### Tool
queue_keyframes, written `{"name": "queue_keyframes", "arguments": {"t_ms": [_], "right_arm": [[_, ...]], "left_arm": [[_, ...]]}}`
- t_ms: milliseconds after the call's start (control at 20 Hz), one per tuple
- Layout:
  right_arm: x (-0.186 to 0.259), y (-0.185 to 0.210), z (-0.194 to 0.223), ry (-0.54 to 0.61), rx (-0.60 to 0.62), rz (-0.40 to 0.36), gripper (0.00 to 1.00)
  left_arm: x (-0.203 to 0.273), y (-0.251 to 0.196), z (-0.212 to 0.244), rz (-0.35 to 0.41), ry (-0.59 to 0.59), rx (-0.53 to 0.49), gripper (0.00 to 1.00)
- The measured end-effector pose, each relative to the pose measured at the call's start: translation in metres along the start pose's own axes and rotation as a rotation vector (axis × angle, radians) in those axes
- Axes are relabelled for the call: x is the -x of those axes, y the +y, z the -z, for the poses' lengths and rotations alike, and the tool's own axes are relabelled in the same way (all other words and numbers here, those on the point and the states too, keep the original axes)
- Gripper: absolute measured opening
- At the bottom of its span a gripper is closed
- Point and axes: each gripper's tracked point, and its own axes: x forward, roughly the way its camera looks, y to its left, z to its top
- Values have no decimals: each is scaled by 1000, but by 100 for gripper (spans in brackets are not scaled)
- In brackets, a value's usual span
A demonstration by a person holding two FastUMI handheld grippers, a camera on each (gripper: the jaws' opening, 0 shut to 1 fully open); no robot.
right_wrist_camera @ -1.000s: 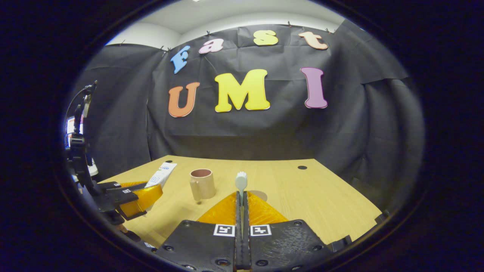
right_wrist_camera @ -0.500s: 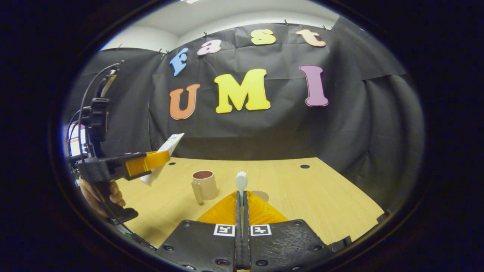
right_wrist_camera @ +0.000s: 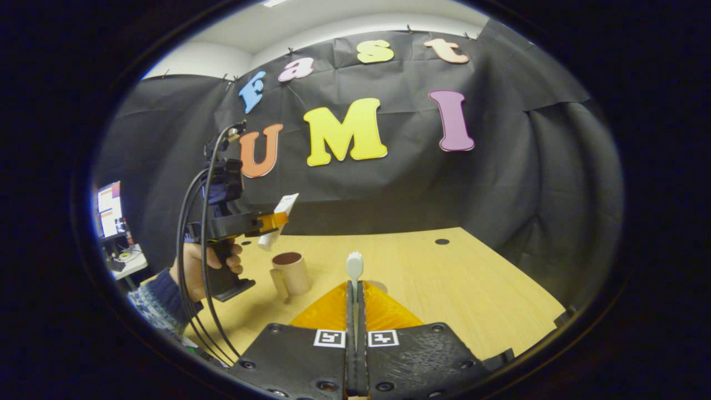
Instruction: Put the toothbrush and toothpaste on the desktop into the cup, then pick up the cup and place it on the coaster on the desktop.
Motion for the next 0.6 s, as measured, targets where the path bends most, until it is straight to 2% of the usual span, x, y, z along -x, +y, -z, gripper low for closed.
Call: {"name": "queue_keyframes", "arguments": {"t_ms": [100,200,600], "right_arm": [[0,-1,1,5,-12,-3,0],[-1,-2,1,6,-14,-8,0],[-1,2,4,11,-3,-15,0]], "left_arm": [[-10,-5,9,9,18,14,42],[-12,-1,10,-19,14,23,42],[-12,8,17,-47,33,18,42]]}}
